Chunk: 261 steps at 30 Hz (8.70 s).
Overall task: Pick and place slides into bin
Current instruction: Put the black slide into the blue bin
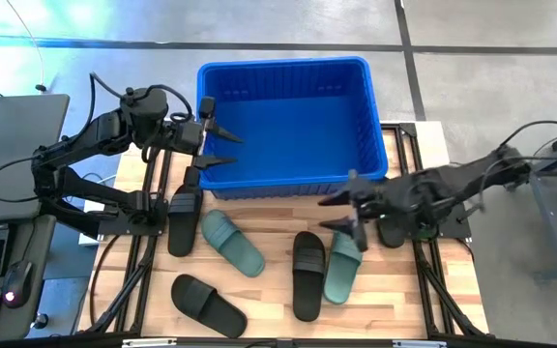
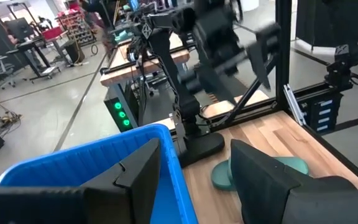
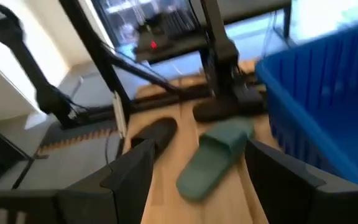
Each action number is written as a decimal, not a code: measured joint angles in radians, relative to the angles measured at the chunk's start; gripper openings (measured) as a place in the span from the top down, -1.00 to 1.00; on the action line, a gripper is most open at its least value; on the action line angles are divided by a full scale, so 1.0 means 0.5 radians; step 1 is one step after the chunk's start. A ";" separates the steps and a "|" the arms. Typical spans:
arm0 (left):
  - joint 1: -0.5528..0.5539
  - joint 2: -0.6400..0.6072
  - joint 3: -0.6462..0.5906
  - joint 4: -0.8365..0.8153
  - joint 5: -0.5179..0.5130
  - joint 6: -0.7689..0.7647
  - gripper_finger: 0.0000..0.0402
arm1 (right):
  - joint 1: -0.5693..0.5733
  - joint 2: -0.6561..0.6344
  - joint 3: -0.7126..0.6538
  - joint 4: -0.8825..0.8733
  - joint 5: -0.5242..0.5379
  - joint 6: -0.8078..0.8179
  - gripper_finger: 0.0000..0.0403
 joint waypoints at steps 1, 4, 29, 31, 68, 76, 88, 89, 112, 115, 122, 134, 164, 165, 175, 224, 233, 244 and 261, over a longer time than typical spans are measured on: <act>0.000 0.000 0.000 -0.006 -0.001 0.001 0.11 | -0.001 0.026 -0.023 0.010 -0.004 0.043 -0.21; 0.000 0.000 0.000 -0.027 0.000 0.000 0.11 | -0.003 0.101 -0.076 -0.036 -0.021 0.172 -0.21; 0.000 0.000 -0.001 -0.299 -0.004 0.010 0.11 | 0.104 0.675 -0.086 -2.059 -0.921 1.199 -0.21; 0.000 0.000 -0.001 -0.321 -0.005 0.017 0.11 | 0.122 0.687 -0.086 -2.343 -0.752 1.251 -0.21; 0.000 0.011 -0.001 -0.506 -0.017 -0.031 0.11 | -0.068 0.667 -0.860 -2.019 0.272 1.348 -0.18; 0.000 0.011 -0.001 -0.505 -0.017 -0.032 0.11 | -0.178 0.667 -0.860 -2.007 0.250 1.518 -0.18; -0.001 0.011 -0.001 -0.516 -0.017 -0.032 0.11 | -0.331 0.809 -0.860 -1.883 0.175 1.665 -0.18; -0.001 0.011 -0.001 -0.530 -0.017 -0.032 0.11 | -0.331 0.851 -0.859 -1.859 0.174 1.663 -0.18; -0.001 0.011 -0.001 -0.595 -0.017 -0.031 0.11 | -0.290 1.238 -0.860 -1.896 0.285 1.856 0.68; -0.001 0.011 -0.001 -0.595 -0.018 -0.031 0.11 | -0.264 1.238 -0.859 -1.895 0.265 1.860 0.94; -0.001 0.011 -0.001 -0.594 -0.099 -0.031 0.11 | -0.148 1.239 -0.674 -1.972 0.026 1.863 0.92; -0.001 0.011 -0.001 -0.593 -0.123 -0.031 0.11 | 0.153 1.192 0.309 -2.360 -0.492 1.888 0.99; -0.001 0.011 -0.001 -0.591 -0.123 -0.038 0.11 | -0.801 1.185 1.931 -2.341 1.930 0.404 1.00; -0.001 0.012 -0.001 -0.591 -0.123 -0.038 0.11 | -0.892 1.187 1.880 -2.339 1.893 0.403 1.00; -0.001 0.012 -0.001 -0.591 -0.123 -0.038 0.11 | -1.503 1.192 0.862 -1.763 1.659 0.397 1.00; -0.001 0.033 -0.002 -0.588 -0.123 -0.031 0.11 | -1.374 1.180 0.271 -1.481 0.972 0.457 0.33; -0.001 0.072 -0.002 -0.611 -0.123 -0.030 0.11 | -1.340 1.179 1.088 -1.732 0.741 0.137 0.33; -0.001 0.108 -0.002 -0.640 -0.122 -0.031 0.11 | -0.857 1.176 2.035 -1.768 0.030 -0.030 0.33; -0.002 0.135 -0.002 -0.644 -0.255 -0.031 0.11 | 0.171 1.182 1.090 -1.572 0.275 0.231 0.33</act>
